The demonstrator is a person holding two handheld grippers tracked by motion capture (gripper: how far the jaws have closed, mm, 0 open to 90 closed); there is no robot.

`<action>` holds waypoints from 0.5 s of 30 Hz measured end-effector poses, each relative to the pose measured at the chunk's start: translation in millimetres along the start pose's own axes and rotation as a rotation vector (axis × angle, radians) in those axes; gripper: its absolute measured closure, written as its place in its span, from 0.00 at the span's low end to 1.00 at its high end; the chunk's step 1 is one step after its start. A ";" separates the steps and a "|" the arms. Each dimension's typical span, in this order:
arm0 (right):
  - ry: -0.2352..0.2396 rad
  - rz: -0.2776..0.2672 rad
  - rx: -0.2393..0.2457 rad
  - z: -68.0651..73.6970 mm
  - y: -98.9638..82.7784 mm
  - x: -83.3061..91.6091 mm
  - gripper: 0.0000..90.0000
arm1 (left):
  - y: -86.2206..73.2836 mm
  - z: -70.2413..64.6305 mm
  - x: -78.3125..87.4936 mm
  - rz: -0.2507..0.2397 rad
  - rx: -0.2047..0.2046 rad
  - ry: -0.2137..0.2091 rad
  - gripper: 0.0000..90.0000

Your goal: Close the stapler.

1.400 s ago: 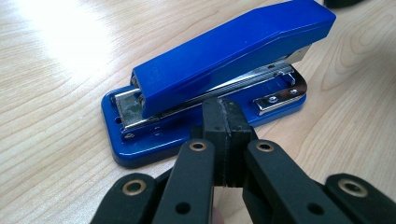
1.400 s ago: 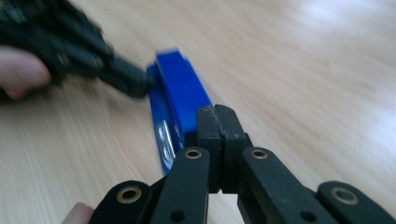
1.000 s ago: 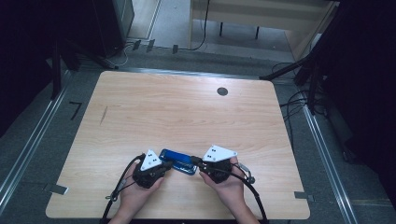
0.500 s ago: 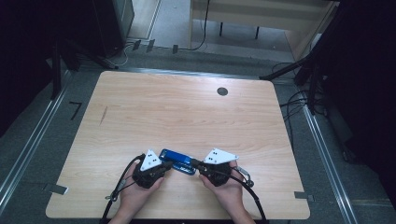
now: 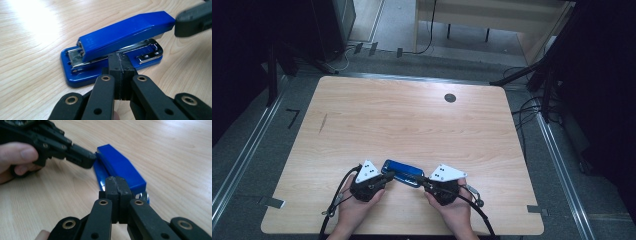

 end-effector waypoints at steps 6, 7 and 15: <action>0.007 0.025 -0.005 6.0 -10.7 -1.2 1.00 | 0.0 13.6 15.3 -0.045 0.067 0.035 0.97; 0.007 0.025 -0.005 6.0 -10.7 -1.2 1.00 | 0.0 13.6 15.3 -0.045 0.067 0.035 0.95; 0.015 0.086 0.011 12.1 -21.3 -15.3 1.00 | -15.0 41.8 42.3 -0.109 0.109 0.154 0.68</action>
Point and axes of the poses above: each handheld gripper's, and its own axes: x roughly backward along the jaws, y roughly out of its top, z roughly to its left, the point moved 3 cm from there along -x, roughly forward along the jaws
